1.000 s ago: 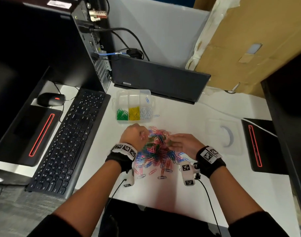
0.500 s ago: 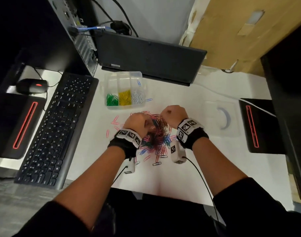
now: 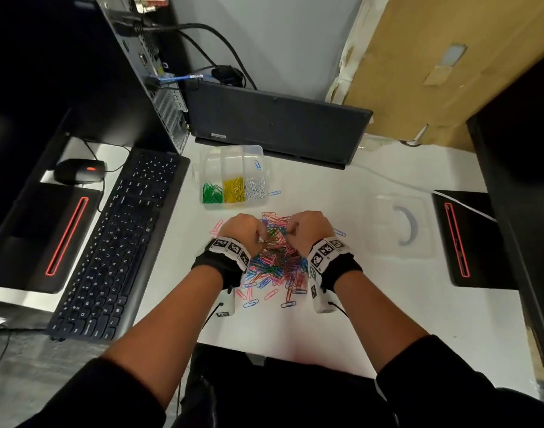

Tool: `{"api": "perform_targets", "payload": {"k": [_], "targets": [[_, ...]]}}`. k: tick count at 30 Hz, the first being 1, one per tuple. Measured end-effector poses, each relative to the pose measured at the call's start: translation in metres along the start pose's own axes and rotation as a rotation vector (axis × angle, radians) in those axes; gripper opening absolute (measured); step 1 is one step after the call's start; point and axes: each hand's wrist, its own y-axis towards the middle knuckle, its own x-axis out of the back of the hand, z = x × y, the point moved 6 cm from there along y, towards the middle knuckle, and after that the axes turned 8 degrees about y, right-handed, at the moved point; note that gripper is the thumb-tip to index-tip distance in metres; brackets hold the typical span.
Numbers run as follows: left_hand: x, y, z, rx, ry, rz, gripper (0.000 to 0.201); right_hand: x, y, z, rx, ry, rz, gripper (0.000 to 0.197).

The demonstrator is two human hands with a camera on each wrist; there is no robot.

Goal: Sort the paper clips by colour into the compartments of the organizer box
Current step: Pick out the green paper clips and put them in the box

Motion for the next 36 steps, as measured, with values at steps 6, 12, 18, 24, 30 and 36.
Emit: {"api": "perform_targets", "payload": {"k": [6, 12, 18, 24, 30, 36], "targets": [[0.000, -0.001, 0.010, 0.043, -0.049, -0.033, 0.014, -0.016, 0.004, 0.021, 0.160, -0.066, 0.084, 0.016], [-0.005, -0.008, 0.021, -0.006, -0.076, -0.039, 0.008, -0.013, 0.005, 0.021, 0.173, -0.093, 0.084, 0.008], [-0.018, -0.014, 0.024, 0.004, -0.105, -0.065, 0.011, -0.005, 0.009, 0.017, 0.097, -0.162, 0.149, 0.010], [-0.017, -0.013, 0.023, 0.041, -0.118, -0.026, 0.004, -0.019, 0.014, 0.035, 0.209, -0.176, 0.142, 0.010], [-0.014, -0.019, 0.035, 0.124, -0.291, -0.051, 0.016, -0.026, 0.018, 0.028, 0.190, -0.136, 0.084, 0.008], [-0.013, -0.024, 0.051, 0.277, -0.643, -0.110, 0.016, -0.024, 0.019, 0.028, 0.187, -0.100, 0.119, 0.013]]}}
